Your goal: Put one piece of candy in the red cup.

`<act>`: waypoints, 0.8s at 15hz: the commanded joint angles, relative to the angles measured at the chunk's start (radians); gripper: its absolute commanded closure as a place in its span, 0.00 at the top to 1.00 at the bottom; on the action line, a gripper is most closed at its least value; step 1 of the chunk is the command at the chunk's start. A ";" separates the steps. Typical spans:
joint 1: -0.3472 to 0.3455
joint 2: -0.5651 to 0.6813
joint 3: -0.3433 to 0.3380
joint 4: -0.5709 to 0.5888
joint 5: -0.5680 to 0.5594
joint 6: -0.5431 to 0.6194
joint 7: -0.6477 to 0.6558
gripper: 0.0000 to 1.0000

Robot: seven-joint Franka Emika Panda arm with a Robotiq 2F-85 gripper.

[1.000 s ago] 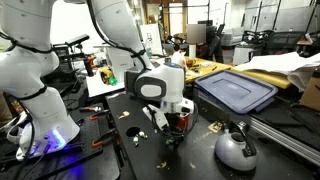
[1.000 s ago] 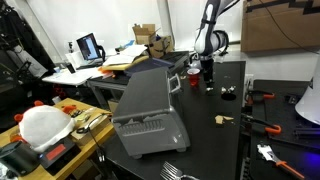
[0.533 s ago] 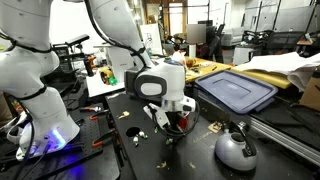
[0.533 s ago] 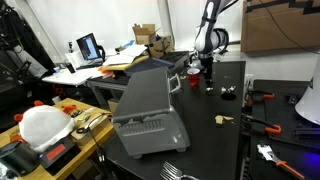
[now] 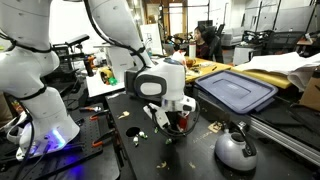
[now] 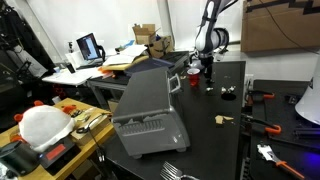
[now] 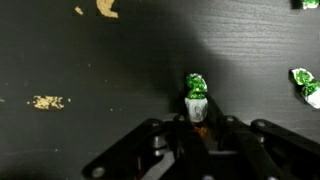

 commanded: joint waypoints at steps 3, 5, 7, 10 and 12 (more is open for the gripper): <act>0.043 -0.085 -0.044 -0.079 -0.037 0.008 0.032 0.06; 0.058 -0.103 -0.061 -0.093 -0.048 0.010 0.038 0.06; 0.068 -0.134 -0.074 -0.119 -0.063 0.016 0.039 0.06; 0.069 -0.176 -0.079 -0.159 -0.058 0.023 0.034 0.06; 0.068 -0.209 -0.078 -0.184 -0.050 0.023 0.029 0.06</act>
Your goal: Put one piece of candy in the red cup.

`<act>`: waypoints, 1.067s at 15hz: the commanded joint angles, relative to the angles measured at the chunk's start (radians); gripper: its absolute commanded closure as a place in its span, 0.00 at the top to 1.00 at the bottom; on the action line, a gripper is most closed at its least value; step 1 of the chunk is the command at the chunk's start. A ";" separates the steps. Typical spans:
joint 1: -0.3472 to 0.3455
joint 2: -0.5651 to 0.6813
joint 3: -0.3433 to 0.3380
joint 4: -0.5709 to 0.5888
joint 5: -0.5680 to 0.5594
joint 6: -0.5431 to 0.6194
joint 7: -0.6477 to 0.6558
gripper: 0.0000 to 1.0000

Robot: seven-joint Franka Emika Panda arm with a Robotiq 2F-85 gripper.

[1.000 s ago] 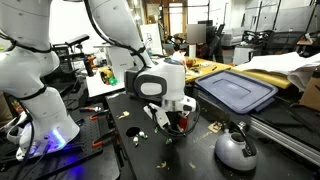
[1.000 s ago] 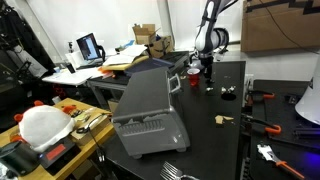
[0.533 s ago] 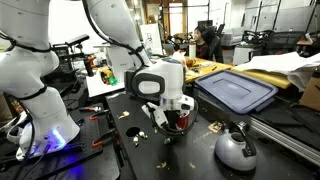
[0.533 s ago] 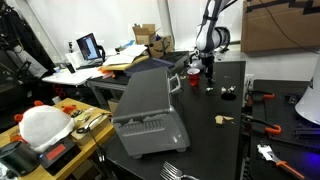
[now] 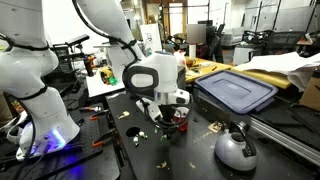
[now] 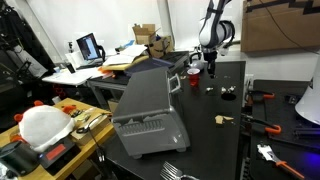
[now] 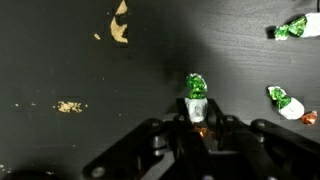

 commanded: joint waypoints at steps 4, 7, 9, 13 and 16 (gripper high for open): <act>0.010 -0.162 0.007 -0.133 0.030 0.020 -0.005 0.06; 0.028 -0.213 0.033 -0.172 0.078 0.033 -0.011 0.06; 0.059 -0.251 0.049 -0.196 0.112 0.045 -0.003 0.06; 0.141 -0.306 0.059 -0.217 0.148 0.071 0.051 0.06; 0.192 -0.338 0.047 -0.222 0.129 0.072 0.116 0.06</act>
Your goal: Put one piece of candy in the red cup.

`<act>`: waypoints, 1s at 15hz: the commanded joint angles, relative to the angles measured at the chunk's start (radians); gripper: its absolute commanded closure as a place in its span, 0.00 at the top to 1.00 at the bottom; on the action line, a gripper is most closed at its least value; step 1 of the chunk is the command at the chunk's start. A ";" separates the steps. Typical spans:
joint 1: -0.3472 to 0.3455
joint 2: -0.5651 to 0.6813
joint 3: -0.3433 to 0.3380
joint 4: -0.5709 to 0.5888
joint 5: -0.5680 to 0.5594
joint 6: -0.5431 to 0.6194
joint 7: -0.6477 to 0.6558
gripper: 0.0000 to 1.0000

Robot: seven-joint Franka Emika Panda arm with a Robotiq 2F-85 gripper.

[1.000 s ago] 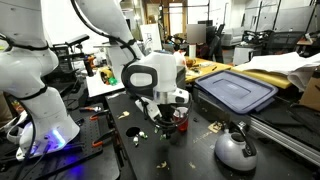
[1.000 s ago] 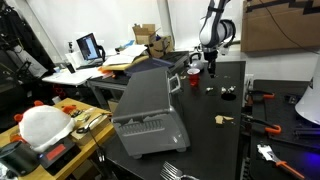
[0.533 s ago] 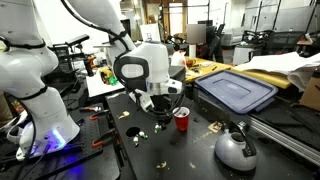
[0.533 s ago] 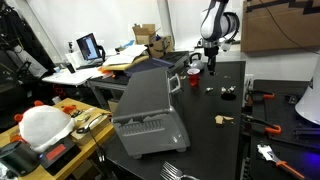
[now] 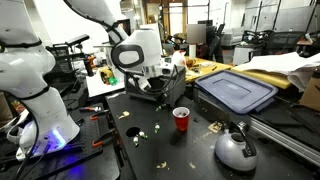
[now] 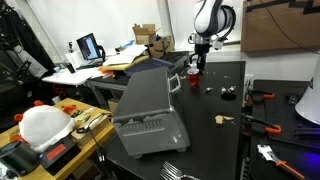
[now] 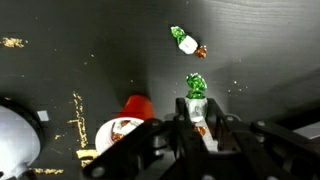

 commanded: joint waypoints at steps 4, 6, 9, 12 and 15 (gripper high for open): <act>0.071 -0.080 -0.021 -0.037 0.004 0.037 0.093 0.06; 0.080 -0.078 -0.024 -0.030 0.004 0.048 0.114 0.06; 0.083 -0.063 -0.028 -0.016 -0.009 0.073 0.154 0.06; 0.088 -0.049 -0.043 -0.010 -0.056 0.114 0.219 0.06; 0.089 -0.038 -0.063 -0.003 -0.119 0.144 0.292 0.06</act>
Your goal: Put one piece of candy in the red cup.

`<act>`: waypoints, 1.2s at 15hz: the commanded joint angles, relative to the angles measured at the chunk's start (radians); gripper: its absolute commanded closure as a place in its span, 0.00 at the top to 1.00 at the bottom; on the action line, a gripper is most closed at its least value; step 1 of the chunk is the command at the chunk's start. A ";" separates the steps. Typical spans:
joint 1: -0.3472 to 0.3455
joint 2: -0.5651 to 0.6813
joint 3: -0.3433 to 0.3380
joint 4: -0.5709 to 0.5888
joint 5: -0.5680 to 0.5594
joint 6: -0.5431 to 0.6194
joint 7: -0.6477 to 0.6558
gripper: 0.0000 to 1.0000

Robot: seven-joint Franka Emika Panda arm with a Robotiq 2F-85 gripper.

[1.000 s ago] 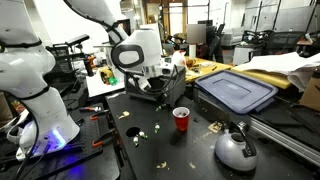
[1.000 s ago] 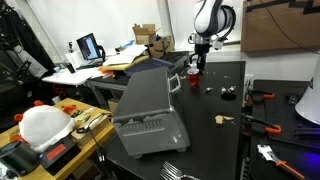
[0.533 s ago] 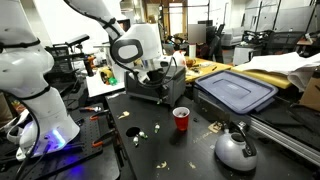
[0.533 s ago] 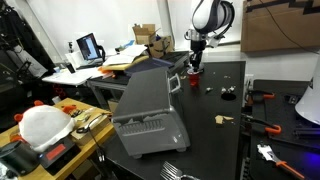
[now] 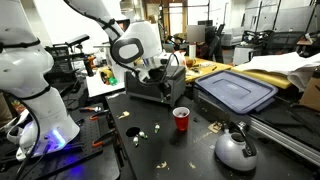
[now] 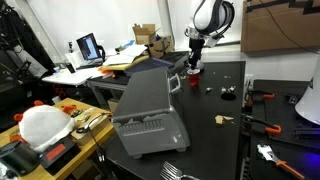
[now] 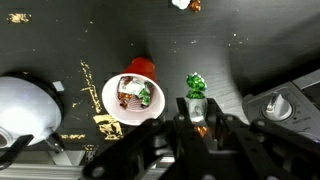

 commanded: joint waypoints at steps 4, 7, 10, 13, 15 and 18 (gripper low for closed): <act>0.023 0.011 -0.062 -0.001 -0.176 0.069 0.192 0.06; 0.018 0.007 -0.072 0.009 -0.261 0.067 0.271 0.06; 0.018 0.006 -0.083 0.016 -0.338 0.069 0.351 0.06; 0.018 0.006 -0.094 0.025 -0.416 0.061 0.436 0.06; 0.018 0.004 -0.100 0.030 -0.471 0.052 0.495 0.06; 0.017 0.001 -0.112 0.040 -0.557 0.041 0.586 0.06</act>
